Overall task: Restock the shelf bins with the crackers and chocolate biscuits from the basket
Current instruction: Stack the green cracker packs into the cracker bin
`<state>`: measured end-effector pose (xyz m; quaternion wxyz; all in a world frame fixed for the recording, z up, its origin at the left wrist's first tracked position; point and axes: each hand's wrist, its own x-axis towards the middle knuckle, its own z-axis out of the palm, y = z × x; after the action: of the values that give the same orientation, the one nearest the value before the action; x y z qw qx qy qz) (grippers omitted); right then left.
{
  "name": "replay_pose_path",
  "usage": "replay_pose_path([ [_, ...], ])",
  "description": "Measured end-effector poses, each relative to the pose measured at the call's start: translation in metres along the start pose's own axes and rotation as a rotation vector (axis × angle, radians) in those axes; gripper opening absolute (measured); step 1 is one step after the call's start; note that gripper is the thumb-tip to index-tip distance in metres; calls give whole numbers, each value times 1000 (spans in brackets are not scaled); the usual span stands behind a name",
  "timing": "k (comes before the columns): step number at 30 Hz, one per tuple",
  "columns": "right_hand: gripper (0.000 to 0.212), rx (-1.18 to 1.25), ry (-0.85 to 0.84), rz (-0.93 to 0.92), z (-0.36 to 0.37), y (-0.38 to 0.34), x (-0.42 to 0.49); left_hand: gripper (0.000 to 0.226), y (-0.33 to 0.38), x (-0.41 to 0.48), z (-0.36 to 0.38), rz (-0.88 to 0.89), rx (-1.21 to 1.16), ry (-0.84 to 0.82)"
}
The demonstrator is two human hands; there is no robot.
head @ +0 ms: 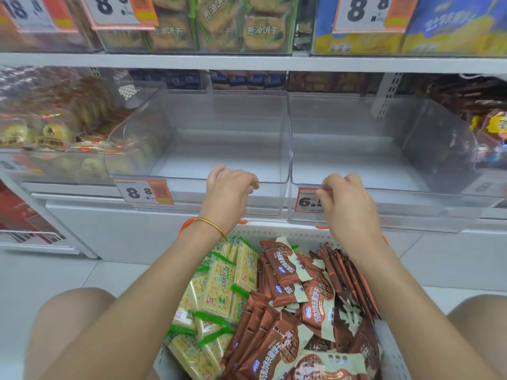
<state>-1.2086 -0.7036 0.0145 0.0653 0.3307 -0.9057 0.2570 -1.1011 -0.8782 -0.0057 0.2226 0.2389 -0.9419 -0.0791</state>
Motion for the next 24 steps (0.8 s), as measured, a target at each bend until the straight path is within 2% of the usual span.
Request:
replay_pose_path([
  [16, 23, -25, 10, -13, 4, -2, 4, 22, -5, -5, -5, 36, -26, 90],
  [24, 23, -82, 16, -17, 8, -1, 0, 24, -2, -2, -1, 31, -41, 32],
])
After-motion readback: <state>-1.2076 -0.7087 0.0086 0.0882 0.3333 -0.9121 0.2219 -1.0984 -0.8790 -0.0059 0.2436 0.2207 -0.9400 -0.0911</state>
